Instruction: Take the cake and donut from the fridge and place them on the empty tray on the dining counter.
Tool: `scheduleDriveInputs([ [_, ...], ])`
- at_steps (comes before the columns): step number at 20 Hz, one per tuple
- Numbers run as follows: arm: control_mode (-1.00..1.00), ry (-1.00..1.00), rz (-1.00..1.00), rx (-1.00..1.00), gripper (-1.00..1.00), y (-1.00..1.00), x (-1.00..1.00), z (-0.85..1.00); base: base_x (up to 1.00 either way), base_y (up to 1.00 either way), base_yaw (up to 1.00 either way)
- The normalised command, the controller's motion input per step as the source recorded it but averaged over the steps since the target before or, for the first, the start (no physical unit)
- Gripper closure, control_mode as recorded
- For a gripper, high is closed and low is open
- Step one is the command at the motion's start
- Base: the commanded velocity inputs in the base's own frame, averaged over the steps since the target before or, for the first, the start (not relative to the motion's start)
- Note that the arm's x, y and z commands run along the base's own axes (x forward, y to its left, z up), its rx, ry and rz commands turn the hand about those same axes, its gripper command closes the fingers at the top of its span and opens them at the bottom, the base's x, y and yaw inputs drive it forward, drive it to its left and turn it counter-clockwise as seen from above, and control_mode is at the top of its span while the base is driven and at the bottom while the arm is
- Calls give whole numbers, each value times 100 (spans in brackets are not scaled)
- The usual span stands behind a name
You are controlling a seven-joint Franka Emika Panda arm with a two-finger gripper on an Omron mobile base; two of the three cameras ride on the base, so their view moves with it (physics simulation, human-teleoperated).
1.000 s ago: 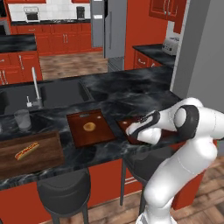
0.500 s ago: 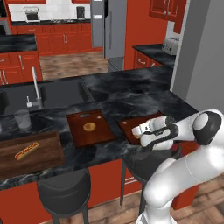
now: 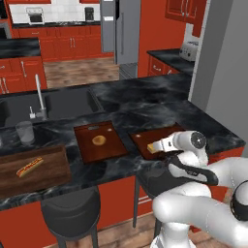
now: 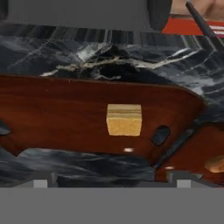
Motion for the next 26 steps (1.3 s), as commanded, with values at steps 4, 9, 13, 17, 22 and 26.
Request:
scheduleDriveInputs([
  [4, -100, 26, -28, -10, -100, 0, -59, 98, 0, 0, 0],
  [9, -100, 32, -25, -12, -100, 0, -21, 79, 0, 0, 0],
  [13, -100, 30, -5, -5, -100, 0, -51, 34, 0, 0, 0],
  [17, -100, 15, 0, 20, -100, -9, -91, 11, 0, 0, 0],
  [22, -100, 0, 0, 27, -100, -8, -100, 0, 0, 0, 0],
  [26, -100, 0, 0, 5, -100, 32, -76, -8, 0, 0, 0],
])
